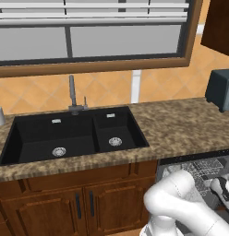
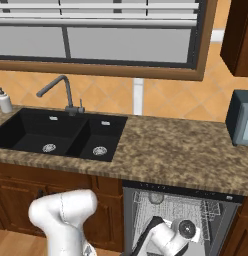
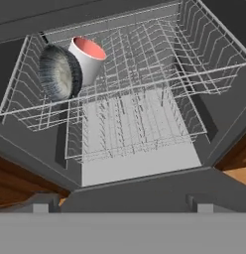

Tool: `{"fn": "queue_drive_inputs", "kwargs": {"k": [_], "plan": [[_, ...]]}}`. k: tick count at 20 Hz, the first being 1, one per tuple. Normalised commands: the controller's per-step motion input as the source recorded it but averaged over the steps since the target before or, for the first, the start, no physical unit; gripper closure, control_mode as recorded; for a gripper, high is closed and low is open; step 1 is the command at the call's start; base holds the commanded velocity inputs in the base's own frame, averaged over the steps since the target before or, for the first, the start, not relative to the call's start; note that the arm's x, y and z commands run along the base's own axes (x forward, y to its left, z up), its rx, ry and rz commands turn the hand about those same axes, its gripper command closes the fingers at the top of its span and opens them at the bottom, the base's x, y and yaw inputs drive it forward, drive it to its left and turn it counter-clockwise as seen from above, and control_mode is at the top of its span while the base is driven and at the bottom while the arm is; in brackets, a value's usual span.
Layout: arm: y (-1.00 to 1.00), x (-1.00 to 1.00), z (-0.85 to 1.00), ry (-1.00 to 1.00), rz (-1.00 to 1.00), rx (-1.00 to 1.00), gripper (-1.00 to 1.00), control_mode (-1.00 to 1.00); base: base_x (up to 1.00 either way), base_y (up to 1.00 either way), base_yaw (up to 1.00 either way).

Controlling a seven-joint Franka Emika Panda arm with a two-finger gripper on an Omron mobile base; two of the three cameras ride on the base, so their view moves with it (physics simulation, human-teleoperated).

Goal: Pick up the cup and bowl from the counter, place them in the dishwasher, and close the dishwasher door.

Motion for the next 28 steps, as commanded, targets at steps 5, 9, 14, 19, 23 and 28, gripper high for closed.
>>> {"fn": "queue_drive_inputs", "kwargs": {"k": [5,9,14,19,23,28], "plan": [[0.05,-1.00,1.00,0.04,0.00,0.00,-1.00,-1.00,0.00,0.00,0.00],[0.01,-1.00,0.93,-0.11,0.00,0.03,-1.00,-1.00,0.00,0.00,0.00],[-0.04,-1.00,0.49,-0.31,0.02,0.10,-1.00,-1.00,0.00,0.00,0.00],[-0.22,-1.00,0.06,-0.41,0.05,0.00,-1.00,-1.00,0.00,0.00,0.00],[-0.09,-1.00,-0.09,-0.46,0.03,-0.04,-1.00,-1.00,0.00,0.00,0.00],[-0.17,-0.93,-0.85,-0.41,0.08,0.02,-1.00,-1.00,0.00,0.00,0.00]]}}
